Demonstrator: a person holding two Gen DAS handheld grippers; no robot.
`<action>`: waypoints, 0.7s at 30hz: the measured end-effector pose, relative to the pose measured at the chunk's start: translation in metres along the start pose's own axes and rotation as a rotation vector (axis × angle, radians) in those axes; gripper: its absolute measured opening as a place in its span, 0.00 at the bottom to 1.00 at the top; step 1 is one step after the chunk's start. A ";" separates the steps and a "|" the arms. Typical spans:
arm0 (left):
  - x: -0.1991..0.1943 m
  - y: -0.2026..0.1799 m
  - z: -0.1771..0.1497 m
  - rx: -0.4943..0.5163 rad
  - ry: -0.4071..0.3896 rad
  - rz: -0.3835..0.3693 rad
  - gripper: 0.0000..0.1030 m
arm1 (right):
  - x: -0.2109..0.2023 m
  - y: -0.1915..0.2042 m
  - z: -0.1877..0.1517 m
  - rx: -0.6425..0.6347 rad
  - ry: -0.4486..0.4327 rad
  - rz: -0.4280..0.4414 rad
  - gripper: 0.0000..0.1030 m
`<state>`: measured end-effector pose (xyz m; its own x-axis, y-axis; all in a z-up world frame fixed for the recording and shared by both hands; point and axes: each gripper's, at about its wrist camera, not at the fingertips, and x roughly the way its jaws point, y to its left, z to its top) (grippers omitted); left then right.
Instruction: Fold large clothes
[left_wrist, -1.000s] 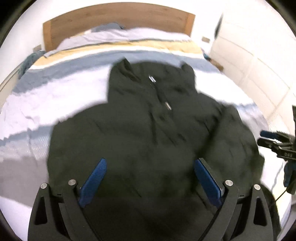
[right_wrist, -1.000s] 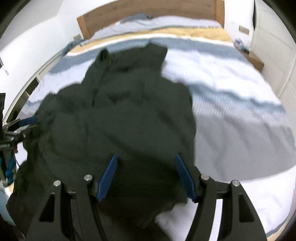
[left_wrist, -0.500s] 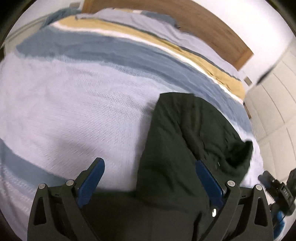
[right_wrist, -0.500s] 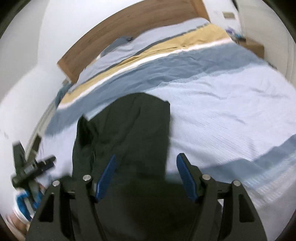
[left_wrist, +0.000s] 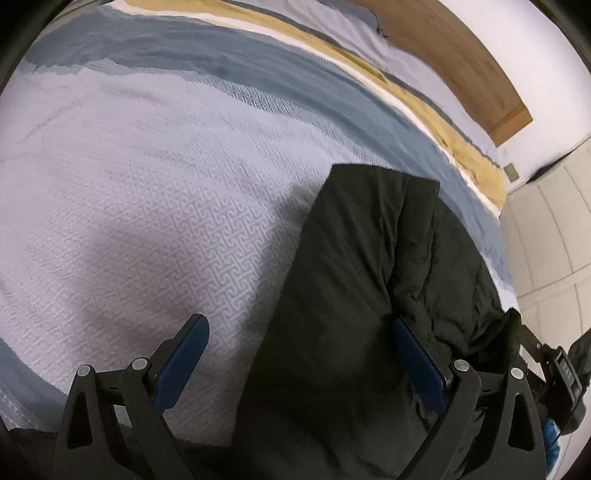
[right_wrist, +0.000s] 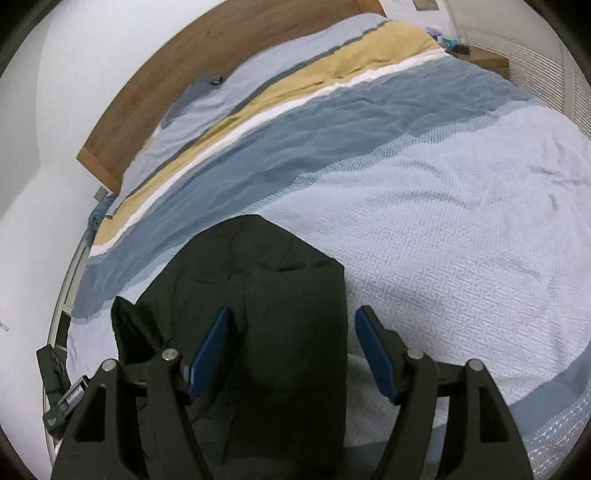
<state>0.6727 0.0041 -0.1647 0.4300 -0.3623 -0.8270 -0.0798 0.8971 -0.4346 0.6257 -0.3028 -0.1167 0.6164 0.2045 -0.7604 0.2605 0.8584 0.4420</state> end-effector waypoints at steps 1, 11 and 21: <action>0.002 -0.002 0.000 0.006 0.009 0.011 0.86 | 0.006 0.000 0.001 0.000 0.014 -0.008 0.67; -0.035 -0.027 -0.012 0.113 0.000 -0.040 0.10 | -0.021 0.043 -0.003 -0.178 0.040 0.080 0.11; -0.142 0.018 -0.101 0.197 -0.135 -0.188 0.10 | -0.149 0.043 -0.088 -0.341 -0.036 0.291 0.11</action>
<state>0.5192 0.0461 -0.0917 0.5376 -0.5017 -0.6777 0.1828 0.8539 -0.4872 0.4797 -0.2552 -0.0268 0.6546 0.4490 -0.6082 -0.1837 0.8749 0.4482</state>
